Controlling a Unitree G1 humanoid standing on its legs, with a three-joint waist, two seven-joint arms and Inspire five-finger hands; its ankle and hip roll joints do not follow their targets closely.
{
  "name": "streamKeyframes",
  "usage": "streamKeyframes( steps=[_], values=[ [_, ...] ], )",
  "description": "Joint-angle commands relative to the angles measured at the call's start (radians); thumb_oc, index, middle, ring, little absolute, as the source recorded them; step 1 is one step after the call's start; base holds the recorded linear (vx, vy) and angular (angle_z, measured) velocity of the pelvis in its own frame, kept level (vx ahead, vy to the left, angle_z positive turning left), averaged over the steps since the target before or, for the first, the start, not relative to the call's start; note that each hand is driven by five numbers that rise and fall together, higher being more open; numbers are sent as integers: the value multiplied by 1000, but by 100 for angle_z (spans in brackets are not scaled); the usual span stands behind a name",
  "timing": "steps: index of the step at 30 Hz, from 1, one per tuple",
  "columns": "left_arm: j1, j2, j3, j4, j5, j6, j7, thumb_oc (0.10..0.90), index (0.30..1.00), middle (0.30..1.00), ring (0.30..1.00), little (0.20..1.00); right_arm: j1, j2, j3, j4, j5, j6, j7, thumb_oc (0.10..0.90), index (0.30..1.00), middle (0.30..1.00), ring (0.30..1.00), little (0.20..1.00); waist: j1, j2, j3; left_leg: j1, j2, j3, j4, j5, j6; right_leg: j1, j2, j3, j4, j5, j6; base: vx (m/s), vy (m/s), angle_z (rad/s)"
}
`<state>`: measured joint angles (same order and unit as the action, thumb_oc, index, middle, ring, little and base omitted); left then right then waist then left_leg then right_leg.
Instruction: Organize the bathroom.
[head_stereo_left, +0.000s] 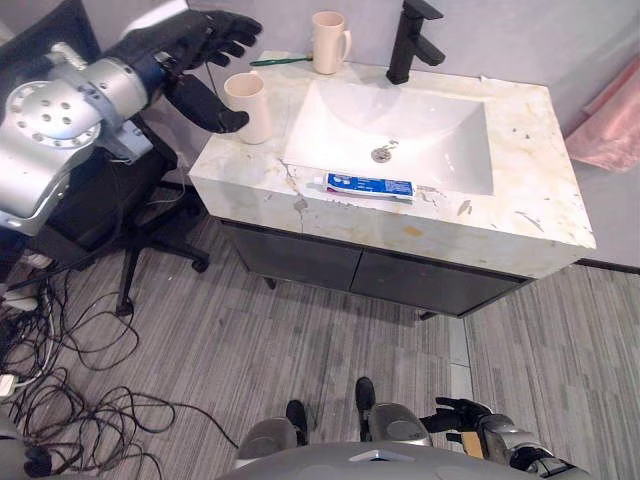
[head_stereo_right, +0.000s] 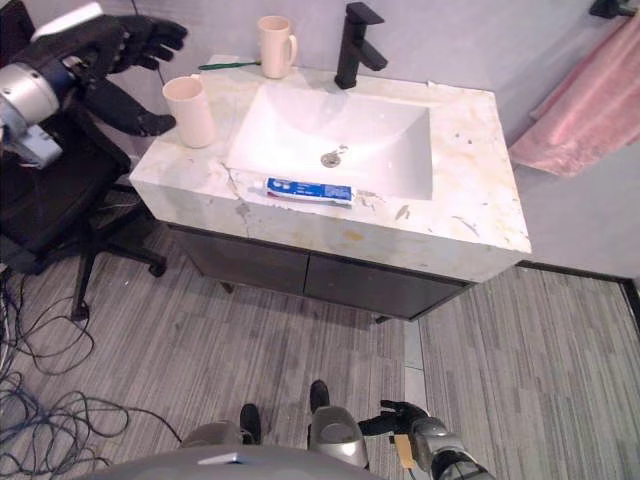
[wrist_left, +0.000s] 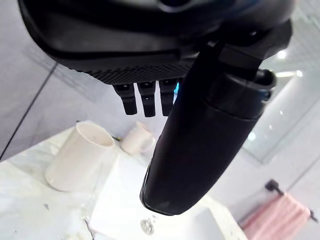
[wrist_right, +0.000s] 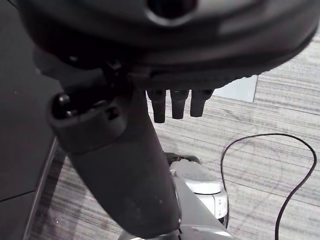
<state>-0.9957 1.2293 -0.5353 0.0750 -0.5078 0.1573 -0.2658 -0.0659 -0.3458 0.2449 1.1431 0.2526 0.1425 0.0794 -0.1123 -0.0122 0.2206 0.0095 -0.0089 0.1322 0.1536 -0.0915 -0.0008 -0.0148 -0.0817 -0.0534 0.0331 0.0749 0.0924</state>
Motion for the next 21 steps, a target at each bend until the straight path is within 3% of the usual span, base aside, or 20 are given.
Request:
streamKeyframes(
  steps=[1, 7, 14, 21],
  values=[
    [-155, 37, 69, 15, 6, -70, -6, 800, 900, 900, 900, 900, 24, -60, -6, 20, -9, 8, 5, 800, 900, 900, 900, 900, -16, 43, -47, 10, 35, 113, 88, -95, 28, -67, -40, 11, 48, -49, 104, -1, 3, -15],
    [-211, -5, 3, 27, -1, -38, -11, 800, 900, 900, 900, 900, 28, -60, 2, 35, -40, 11, 12, 800, 900, 900, 900, 900, -37, 51, -43, 10, 33, 125, 87, -97, 30, -78, -41, 21, 53, -47, 108, 0, 8, -10],
    [-286, -98, -88, 55, -3, 53, -12, 800, 900, 900, 900, 900, -5, -86, 31, 21, -26, 6, 17, 800, 900, 900, 900, 900, -57, 43, -7, -16, 32, 132, 108, -97, 28, -106, -42, 22, 76, -50, 106, -58, -6, -5],
    [-292, -164, -112, 81, 28, 107, -10, 800, 900, 900, 900, 900, -47, -104, 41, 21, -8, 9, 28, 800, 900, 900, 900, 900, -65, 43, 29, -47, 32, 132, 137, -102, 26, -138, -43, 28, 99, -50, 102, -54, -5, -1]
  ],
)
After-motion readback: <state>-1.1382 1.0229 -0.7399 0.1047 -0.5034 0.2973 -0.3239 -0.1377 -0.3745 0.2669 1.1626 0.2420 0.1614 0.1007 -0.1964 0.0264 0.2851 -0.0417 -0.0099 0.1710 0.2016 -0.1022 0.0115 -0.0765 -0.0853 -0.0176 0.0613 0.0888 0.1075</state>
